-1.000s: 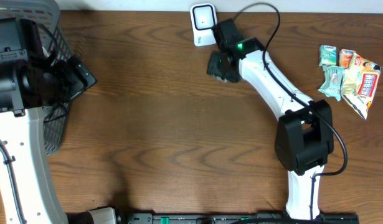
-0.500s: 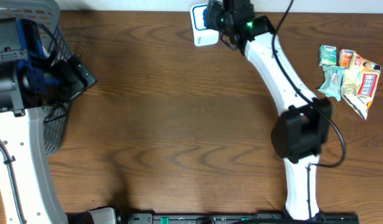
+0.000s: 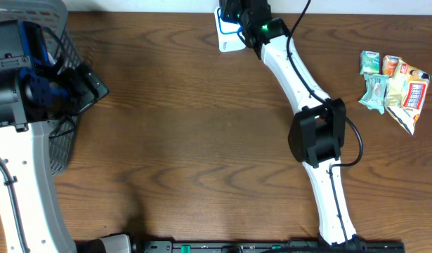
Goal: Scan the item barcode
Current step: 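Raise the tin with the right gripper to the scanner face, then carry the tin right and drop it on the pile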
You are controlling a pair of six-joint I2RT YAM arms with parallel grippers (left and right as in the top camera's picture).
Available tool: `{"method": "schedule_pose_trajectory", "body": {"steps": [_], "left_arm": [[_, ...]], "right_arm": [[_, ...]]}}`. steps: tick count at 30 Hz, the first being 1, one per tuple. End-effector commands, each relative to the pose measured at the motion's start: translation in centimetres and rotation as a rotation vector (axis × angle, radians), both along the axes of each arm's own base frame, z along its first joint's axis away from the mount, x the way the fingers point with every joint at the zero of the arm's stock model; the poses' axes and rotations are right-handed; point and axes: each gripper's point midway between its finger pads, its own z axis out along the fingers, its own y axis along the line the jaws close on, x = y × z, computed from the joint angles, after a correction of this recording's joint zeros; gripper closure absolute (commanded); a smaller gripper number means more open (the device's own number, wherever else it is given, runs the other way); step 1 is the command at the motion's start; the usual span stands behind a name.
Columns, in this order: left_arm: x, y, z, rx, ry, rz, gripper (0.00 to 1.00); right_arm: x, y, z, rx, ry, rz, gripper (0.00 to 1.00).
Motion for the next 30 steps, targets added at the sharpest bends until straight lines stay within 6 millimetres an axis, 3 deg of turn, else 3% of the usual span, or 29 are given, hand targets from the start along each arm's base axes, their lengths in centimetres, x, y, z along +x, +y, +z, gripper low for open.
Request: {"method": "schedule_pose_trajectory", "body": {"steps": [1,5,7,9,12,13,17,19,22,24,27,30], "left_arm": [[-0.1,0.2,0.2,0.010,-0.003,-0.001,0.02],[-0.1,0.2,0.2,0.010,-0.003,-0.001,0.02],[-0.1,0.2,0.2,0.010,-0.003,-0.001,0.02],[-0.1,0.2,0.2,0.010,-0.003,-0.001,0.02],[-0.1,0.2,0.2,0.010,-0.003,-0.001,0.02],[-0.1,0.2,0.2,0.010,-0.003,-0.001,0.02],[-0.1,0.2,0.2,0.010,-0.003,-0.001,0.02],[-0.1,0.2,0.2,0.010,-0.003,-0.001,0.02],[-0.1,0.2,0.2,0.010,-0.003,-0.001,0.02],[-0.1,0.2,0.2,0.010,-0.003,-0.001,0.02],[-0.1,0.2,0.2,0.010,-0.003,-0.001,0.02],[-0.1,0.2,0.2,0.010,-0.003,-0.001,0.02]], "right_arm": [[0.3,0.9,-1.4,-0.041,-0.012,-0.021,0.65],[0.4,0.6,-2.1,-0.049,-0.003,-0.030,0.69],[0.7,-0.7,-1.4,-0.057,-0.007,-0.059,0.69],[0.8,-3.4,-0.1,-0.066,0.006,-0.100,0.68],[0.3,-8.4,1.5,-0.089,0.059,-0.167,0.72],[-0.2,-11.2,2.2,-0.108,0.087,-0.202,0.73],[-2.6,-19.3,3.5,-0.194,0.193,-0.272,0.79],[-4.8,-24.5,3.5,-0.264,0.279,-0.329,0.81],[-7.6,-30.6,2.9,-0.349,0.391,-0.419,0.78],[-11.0,-36.8,1.7,-0.426,0.523,-0.524,0.78],[-14.4,-42.2,-0.1,-0.430,0.658,-0.611,0.76],[-15.8,-44.3,-1.1,-0.397,0.709,-0.637,0.64]]}}
